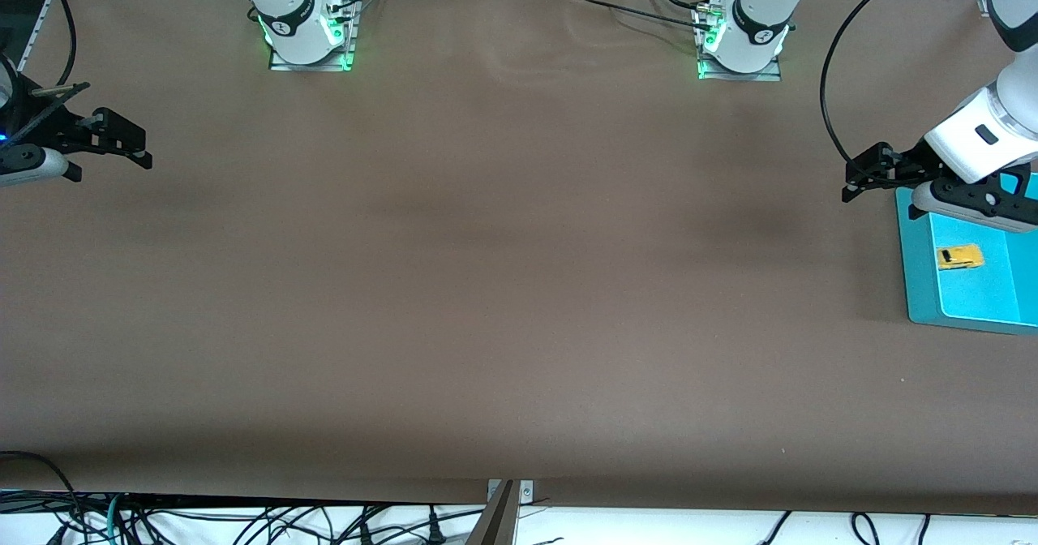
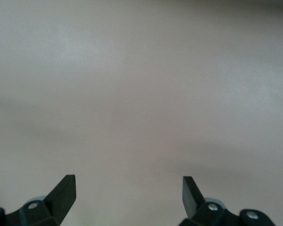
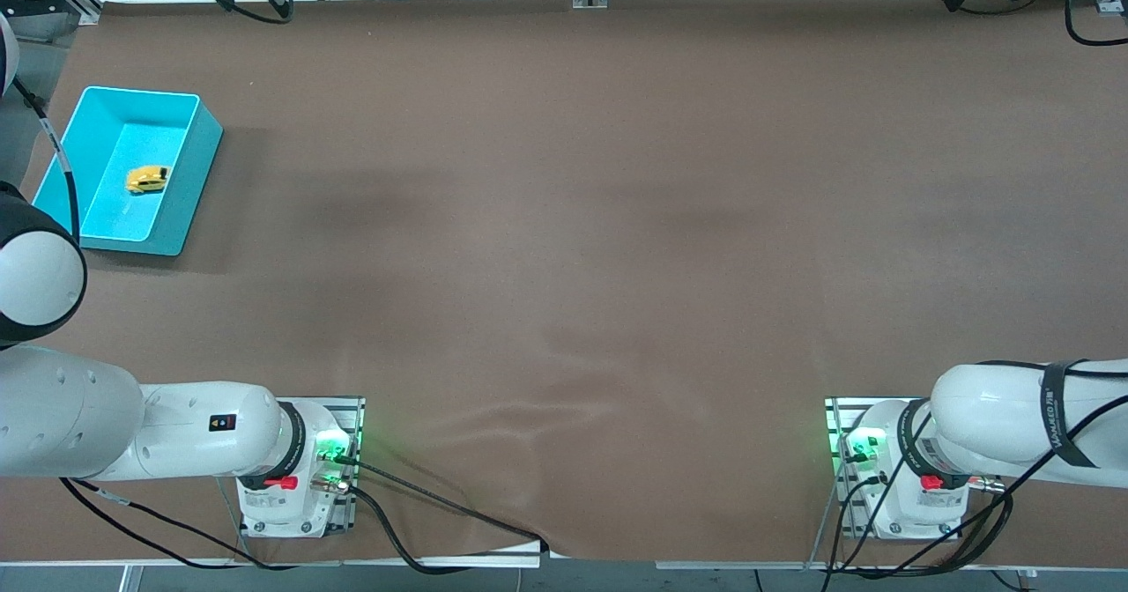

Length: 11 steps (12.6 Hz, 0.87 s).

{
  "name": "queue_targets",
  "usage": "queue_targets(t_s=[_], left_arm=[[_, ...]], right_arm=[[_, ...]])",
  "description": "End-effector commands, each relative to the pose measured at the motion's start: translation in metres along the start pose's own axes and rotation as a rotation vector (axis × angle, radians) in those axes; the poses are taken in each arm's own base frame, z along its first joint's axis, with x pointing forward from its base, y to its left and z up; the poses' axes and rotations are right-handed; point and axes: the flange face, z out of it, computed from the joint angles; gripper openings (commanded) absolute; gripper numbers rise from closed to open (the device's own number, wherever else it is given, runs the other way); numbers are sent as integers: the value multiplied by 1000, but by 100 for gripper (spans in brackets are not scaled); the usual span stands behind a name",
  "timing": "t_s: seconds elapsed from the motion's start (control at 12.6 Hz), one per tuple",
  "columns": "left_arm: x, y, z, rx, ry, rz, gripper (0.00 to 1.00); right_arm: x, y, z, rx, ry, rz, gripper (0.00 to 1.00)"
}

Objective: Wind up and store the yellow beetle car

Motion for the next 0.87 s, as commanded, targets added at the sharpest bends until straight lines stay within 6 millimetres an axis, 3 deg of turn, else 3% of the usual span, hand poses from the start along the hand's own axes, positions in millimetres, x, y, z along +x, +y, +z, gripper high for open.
queue_targets(t_s=[0.0,0.16,0.32,0.79], left_arm=[[-7,11,-14,-9,-39,-163,100],[-12,8,-15,56,-62,-165,100],[-17,21,-21,68,-74,-149,100],[-21,20,-21,64,-95,-107,100]], right_arm=[[1,-10,-9,-3,0,10,100],[1,-10,-8,-2,-3,9,100],[1,-8,-7,-1,-5,12,100],[-1,-8,-6,3,-19,15,100]])
